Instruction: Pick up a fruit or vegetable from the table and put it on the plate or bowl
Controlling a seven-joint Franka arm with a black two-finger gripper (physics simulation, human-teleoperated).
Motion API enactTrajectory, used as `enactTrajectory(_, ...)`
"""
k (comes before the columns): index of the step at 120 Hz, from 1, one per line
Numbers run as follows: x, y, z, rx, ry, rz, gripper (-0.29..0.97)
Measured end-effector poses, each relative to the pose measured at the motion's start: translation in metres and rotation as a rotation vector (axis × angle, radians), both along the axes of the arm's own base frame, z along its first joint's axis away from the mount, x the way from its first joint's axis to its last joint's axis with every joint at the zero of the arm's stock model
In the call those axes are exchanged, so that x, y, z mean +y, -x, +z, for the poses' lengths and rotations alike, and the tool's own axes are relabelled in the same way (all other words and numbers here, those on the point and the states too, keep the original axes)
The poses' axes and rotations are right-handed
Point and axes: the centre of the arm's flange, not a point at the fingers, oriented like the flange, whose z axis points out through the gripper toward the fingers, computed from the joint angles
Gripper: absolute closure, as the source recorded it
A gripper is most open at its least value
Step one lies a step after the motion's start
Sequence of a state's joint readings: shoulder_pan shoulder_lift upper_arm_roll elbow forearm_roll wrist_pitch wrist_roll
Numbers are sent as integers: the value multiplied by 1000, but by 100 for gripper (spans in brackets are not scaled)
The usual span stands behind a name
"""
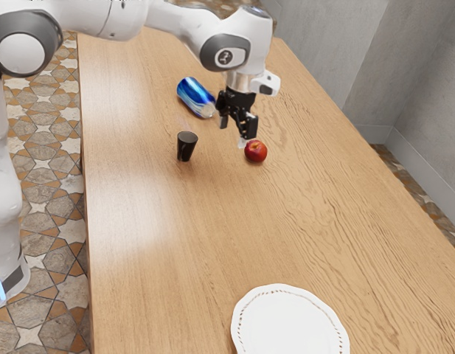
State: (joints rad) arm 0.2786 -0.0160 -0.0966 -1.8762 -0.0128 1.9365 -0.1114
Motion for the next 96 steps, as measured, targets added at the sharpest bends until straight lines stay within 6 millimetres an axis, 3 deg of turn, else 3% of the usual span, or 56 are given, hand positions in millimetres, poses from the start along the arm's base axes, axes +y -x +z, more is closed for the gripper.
enactTrajectory(17,3,-24,1,-33,1,-7,0)
enactTrajectory(44,5,-37,-14,-33,6,-16,0)
enactTrajectory(79,22,-74,-16,-76,18,-24,0)
enactTrajectory(96,10,-85,-13,-81,25,-57,0)
